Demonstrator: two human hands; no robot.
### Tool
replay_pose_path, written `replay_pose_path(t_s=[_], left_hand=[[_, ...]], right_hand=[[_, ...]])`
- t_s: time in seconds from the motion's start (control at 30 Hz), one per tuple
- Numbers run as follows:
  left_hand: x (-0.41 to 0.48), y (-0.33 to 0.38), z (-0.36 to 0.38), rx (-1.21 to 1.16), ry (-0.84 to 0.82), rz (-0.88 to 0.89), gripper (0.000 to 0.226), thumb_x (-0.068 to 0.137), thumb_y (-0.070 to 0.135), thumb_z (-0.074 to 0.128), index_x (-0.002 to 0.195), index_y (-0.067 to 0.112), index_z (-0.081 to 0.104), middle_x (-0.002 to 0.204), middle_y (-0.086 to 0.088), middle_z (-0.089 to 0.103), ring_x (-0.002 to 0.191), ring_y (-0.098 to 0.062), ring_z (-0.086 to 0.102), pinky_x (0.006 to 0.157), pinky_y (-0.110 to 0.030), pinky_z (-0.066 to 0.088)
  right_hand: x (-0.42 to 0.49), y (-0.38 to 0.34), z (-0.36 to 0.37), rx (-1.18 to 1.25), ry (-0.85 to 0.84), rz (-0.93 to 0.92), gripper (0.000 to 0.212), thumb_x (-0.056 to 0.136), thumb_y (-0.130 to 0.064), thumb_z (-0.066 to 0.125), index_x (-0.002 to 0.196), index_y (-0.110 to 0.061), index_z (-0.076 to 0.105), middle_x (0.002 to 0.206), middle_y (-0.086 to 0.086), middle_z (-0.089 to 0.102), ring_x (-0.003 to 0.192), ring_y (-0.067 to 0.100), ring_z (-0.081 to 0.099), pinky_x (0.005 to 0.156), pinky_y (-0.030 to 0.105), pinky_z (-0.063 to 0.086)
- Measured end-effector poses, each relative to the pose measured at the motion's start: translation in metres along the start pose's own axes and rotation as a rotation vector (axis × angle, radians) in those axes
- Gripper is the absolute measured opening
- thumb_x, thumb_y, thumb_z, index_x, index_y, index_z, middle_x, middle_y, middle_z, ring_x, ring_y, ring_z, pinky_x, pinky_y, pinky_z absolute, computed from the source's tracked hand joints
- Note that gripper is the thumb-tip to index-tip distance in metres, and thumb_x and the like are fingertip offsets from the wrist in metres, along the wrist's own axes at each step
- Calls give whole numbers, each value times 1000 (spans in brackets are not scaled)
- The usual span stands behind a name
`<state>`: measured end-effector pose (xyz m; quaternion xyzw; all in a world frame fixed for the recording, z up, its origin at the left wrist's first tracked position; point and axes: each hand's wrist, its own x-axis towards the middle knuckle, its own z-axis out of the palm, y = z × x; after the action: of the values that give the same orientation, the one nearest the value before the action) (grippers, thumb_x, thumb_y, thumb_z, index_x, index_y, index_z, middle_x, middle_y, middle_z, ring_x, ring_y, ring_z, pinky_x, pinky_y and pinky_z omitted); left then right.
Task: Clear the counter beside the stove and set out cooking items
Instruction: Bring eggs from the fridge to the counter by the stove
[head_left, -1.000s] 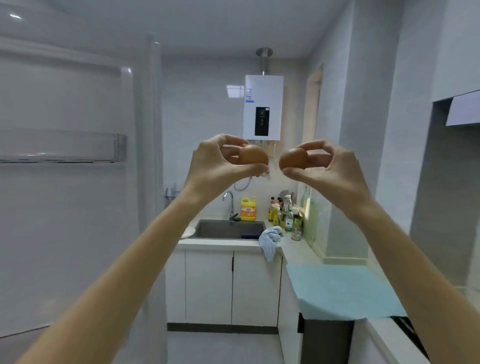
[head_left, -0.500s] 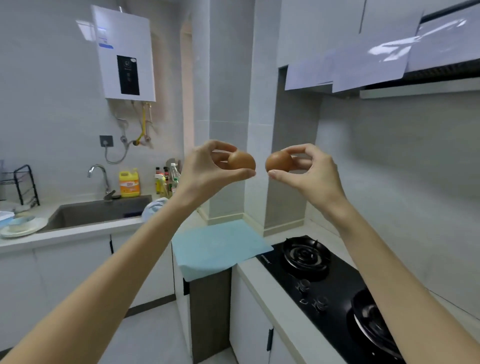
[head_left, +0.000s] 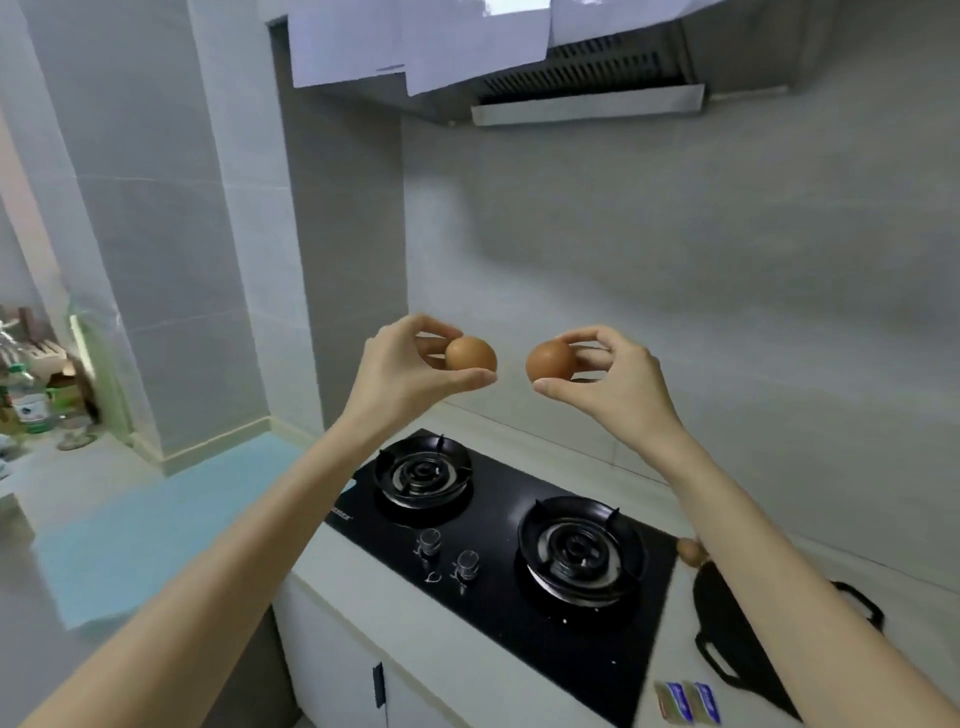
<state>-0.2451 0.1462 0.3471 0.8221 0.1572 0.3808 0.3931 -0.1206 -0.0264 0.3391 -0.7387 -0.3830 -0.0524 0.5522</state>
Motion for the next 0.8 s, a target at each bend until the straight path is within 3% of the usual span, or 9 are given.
replay_pose_path(t_s=[0.2, 0.33, 0.47, 0.67, 0.8], left_hand=[[46, -27, 65, -68, -202, 20, 51, 59, 29, 90, 100, 19, 62, 90, 11, 66, 80, 1, 66, 59, -6, 49], [70, -40, 115, -138, -338, 31, 49, 60, 27, 90, 98, 19, 59, 91, 17, 61, 87, -4, 65, 59, -13, 49], [87, -49, 174, -196, -459, 22, 48, 59, 26, 91, 95, 20, 59, 92, 14, 61, 89, -9, 66, 66, -22, 54], [97, -61, 260, -223, -586, 18, 47, 57, 23, 91, 93, 18, 61, 87, 15, 62, 89, -9, 66, 70, -20, 52], [100, -78, 323, -187, -645, 2, 50, 55, 29, 92, 93, 19, 62, 88, 13, 65, 89, -6, 66, 75, -24, 53]], right_hand=[[15, 54, -23, -59, 140, 144, 45, 66, -18, 87, 104, -25, 63, 93, -10, 69, 85, 7, 69, 81, 20, 53], [18, 88, -42, -84, 211, 247, 44, 68, -16, 86, 103, -25, 62, 87, -19, 61, 84, -3, 65, 73, 8, 49], [16, 125, -66, -131, 265, 355, 45, 69, -15, 85, 104, -26, 60, 90, -16, 60, 80, -7, 61, 65, 2, 47], [19, 182, -99, -185, 343, 492, 46, 68, -18, 86, 106, -23, 60, 104, 0, 68, 89, 4, 66, 65, 3, 47], [26, 231, -117, -215, 341, 567, 49, 68, -18, 85, 109, -20, 59, 106, -3, 65, 94, 9, 64, 65, 7, 45]])
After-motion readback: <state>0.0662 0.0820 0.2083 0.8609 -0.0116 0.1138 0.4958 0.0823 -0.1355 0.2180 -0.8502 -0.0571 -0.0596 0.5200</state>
